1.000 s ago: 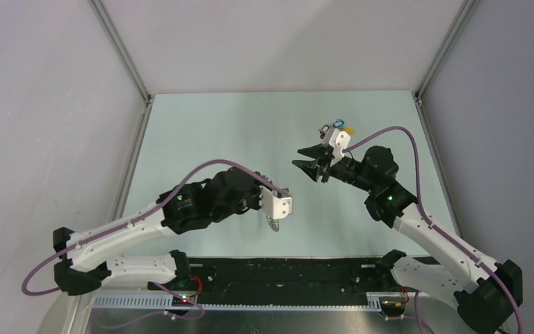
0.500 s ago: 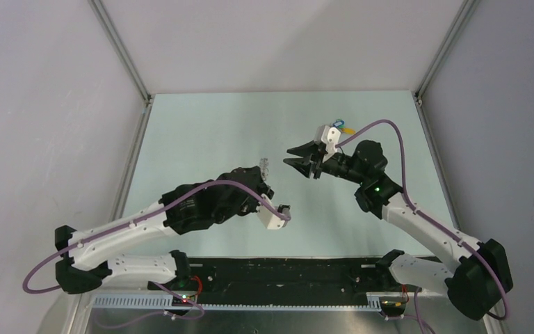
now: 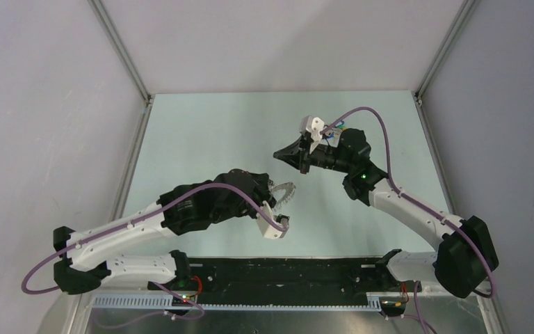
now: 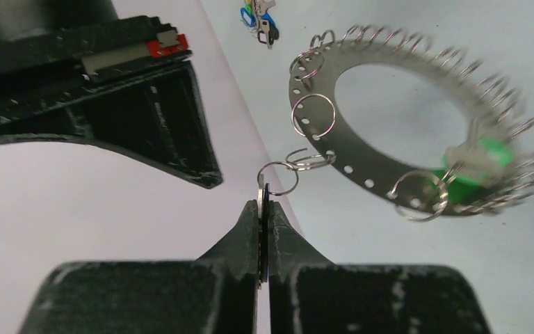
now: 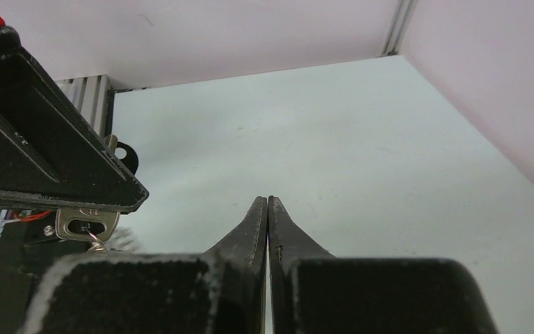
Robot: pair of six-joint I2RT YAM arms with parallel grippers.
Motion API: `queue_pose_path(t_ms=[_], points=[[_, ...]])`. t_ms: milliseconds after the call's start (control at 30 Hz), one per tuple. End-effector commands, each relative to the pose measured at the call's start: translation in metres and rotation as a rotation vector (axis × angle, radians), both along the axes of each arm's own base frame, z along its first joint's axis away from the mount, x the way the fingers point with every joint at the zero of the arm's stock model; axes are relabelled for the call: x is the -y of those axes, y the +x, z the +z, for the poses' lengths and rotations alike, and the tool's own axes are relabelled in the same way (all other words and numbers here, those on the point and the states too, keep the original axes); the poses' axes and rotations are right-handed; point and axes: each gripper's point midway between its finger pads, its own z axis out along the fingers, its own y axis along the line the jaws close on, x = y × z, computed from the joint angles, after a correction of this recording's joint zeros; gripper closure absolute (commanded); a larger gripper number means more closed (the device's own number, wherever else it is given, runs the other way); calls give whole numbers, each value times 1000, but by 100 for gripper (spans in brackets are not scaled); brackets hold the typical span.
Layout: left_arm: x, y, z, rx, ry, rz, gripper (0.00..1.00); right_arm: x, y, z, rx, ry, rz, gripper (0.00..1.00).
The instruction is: Remove the keys from the keyring
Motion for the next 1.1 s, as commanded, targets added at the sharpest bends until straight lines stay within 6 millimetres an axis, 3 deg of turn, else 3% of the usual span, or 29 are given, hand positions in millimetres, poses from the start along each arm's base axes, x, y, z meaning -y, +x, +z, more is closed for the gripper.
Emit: queue_pose_path(t_ms=[0,267,600,933,1067], points=[[11,1,39,69,-105,-31,100,-12,-9,-6,-30,-35,49,100],[13,8,42,77,-149,-5,100,-6,-27,-32,-102,-78,69,100],[18,-1,48,3,-293,-65,100,20,-64,-17,-32,-10,78,100],[22,-12,52,-35,-360,-143,100,23,-86,2,64,24,165,71],[23,-15,52,-40,-366,-157,100,19,-89,5,111,28,177,65]])
